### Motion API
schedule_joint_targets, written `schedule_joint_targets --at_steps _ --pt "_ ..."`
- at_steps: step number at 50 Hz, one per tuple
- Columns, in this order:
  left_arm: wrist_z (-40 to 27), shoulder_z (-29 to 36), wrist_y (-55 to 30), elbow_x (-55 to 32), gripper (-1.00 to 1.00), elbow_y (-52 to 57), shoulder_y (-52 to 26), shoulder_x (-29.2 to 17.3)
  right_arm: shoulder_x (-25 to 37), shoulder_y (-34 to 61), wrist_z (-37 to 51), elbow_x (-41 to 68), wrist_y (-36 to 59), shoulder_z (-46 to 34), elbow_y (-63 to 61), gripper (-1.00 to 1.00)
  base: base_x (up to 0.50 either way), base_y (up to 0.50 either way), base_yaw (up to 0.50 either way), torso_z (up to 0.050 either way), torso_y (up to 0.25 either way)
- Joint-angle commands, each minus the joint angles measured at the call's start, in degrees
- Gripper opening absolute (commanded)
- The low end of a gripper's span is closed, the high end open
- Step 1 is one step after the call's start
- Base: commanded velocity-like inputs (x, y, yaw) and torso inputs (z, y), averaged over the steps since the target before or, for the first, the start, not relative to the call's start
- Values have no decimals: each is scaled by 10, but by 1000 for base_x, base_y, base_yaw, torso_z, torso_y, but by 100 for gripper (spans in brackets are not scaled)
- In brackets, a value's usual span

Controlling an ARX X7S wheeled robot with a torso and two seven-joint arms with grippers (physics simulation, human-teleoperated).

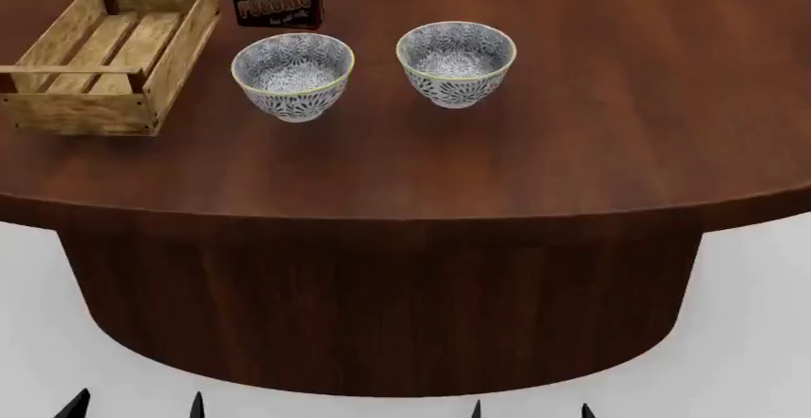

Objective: Stack the left bowl on the right bowl and place them in the tray.

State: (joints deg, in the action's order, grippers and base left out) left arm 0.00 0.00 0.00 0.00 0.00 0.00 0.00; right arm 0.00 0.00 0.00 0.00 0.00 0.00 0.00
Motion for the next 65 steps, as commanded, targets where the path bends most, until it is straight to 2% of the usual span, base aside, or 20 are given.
schedule_joint_targets --at_steps 1,15,20,23,24,27,34,35,36,37,42,51,62,65 --pt "-26 26 -1 -23 100 1 -1 -23 10 -4 12 10 2 -12 -6 100 0 0 0 0 0" --pt "-45 38 28 -41 100 1 0 -35 30 1 35 33 -5 -36 1 100 0 0 0 0 0" --pt "-53 33 11 -56 100 32 -2 -39 34 3 44 25 -73 -43 24 100 0 0 0 0 0" --pt "-47 33 3 -69 100 95 5 -48 35 5 52 22 -122 -44 41 100 0 0 0 17 0" --pt "-52 36 -22 -66 100 111 3 -52 17 4 86 -34 -36 -57 -45 100 0 0 0 50 0" --pt "-53 31 -44 -78 100 147 -3 -60 11 26 98 -43 222 -75 -281 100 0 0 0 50 0" --pt "-73 20 -117 -76 100 243 -23 -86 31 -6 113 -39 234 -80 -371 100 0 0 0 50 0" --pt "-74 21 -119 -72 100 249 -24 -89 35 71 91 -22 255 -79 -365 100 0 0 0 50 0" --pt "-76 21 -134 -70 100 268 -26 -94 23 101 87 5 315 -61 -393 100 0 0 0 50 0" --pt "-78 23 -145 -67 100 277 -28 -97 39 114 89 -21 332 -82 -408 100 0 0 0 50 0" --pt "-82 34 -201 -51 100 338 -48 -113 35 150 98 -32 417 -103 -470 100 0 0 0 50 0" --pt "-85 28 -261 -73 100 389 -99 -118 29 220 98 -7 509 -89 -523 100 0 0 0 50 0" --pt "-89 40 -242 -67 100 387 -110 -125 43 206 95 19 457 -76 -482 100 0 0 0 42 0" --pt "-87 43 -265 -66 100 403 -114 -135 45 202 103 17 456 -76 -475 100 0 263 0 0 0"
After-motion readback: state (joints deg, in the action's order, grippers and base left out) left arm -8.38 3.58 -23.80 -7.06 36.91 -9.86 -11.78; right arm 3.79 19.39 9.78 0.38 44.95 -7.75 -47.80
